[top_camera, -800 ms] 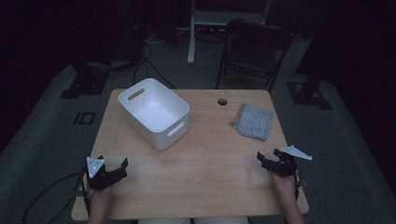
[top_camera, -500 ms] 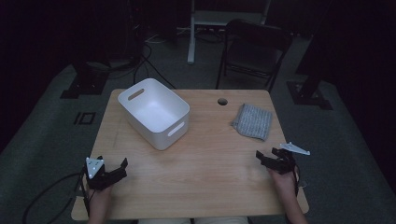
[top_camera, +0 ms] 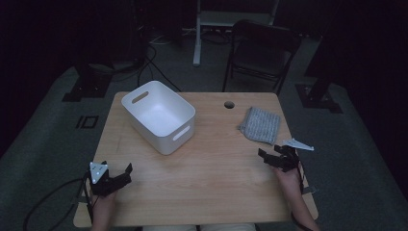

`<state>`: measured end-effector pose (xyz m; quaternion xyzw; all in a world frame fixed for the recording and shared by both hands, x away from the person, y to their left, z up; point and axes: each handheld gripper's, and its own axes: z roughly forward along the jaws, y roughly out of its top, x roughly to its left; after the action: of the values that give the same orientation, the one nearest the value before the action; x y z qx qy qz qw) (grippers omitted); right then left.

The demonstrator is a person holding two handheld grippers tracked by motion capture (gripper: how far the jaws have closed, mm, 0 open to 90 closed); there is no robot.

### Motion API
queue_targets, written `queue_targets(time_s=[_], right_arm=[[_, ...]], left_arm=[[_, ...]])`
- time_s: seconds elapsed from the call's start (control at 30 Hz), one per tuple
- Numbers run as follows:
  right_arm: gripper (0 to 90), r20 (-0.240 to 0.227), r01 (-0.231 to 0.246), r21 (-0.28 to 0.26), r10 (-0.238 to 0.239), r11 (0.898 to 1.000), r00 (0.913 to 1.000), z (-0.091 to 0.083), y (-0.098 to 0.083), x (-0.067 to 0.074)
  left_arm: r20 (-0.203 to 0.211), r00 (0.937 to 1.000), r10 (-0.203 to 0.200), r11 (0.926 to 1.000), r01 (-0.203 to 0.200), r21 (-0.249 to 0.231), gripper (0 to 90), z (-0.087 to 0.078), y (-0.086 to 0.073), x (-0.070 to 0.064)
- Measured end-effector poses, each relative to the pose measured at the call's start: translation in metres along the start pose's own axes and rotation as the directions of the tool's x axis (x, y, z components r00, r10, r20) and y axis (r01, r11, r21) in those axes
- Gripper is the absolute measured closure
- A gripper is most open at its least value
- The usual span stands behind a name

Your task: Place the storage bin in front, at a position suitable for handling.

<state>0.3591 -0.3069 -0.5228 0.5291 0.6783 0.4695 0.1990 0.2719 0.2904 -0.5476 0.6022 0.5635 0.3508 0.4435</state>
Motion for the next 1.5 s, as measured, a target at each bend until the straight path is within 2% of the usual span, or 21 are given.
queue_targets(time_s=[0.1,0.23,0.43,0.87,1.13,1.5], right_arm=[[15.9,-0.004,0.005,-0.002,-0.005,1.0,1.0,0.001,0.006,0.002],[15.9,-0.009,0.011,-0.025,-0.011,1.0,0.9999,0.003,0.022,0.007],[16.0,-0.02,0.035,-0.022,-0.036,0.999,0.9992,0.009,0.036,0.016],[15.9,-0.061,0.083,-0.011,-0.083,0.997,0.9946,0.039,0.076,0.049],[16.0,-0.091,0.114,-0.013,-0.114,0.993,0.9893,0.054,0.092,0.066],[16.0,-0.127,0.142,-0.014,-0.142,0.99,0.9816,0.073,0.115,0.09]], left_arm=[[0.001,1.0,-0.005,1.0,0.005,0.0,1.9,0.0,0.0,0.0],[0.003,1.0,0.006,1.0,-0.006,0.007,2.0,0.0,0.0,-0.001],[0.001,1.0,0.009,0.9999,-0.009,0.007,2.0,0.001,0.0,0.0],[0.011,0.9999,0.01,0.9999,-0.01,0.008,2.0,0.001,0.0,-0.001],[0.015,0.9999,0.008,0.9999,-0.008,0.009,2.0,0.001,-0.001,0.0],[0.015,0.9993,0.036,0.9993,-0.036,0.015,2.0,0.002,-0.001,-0.005]])
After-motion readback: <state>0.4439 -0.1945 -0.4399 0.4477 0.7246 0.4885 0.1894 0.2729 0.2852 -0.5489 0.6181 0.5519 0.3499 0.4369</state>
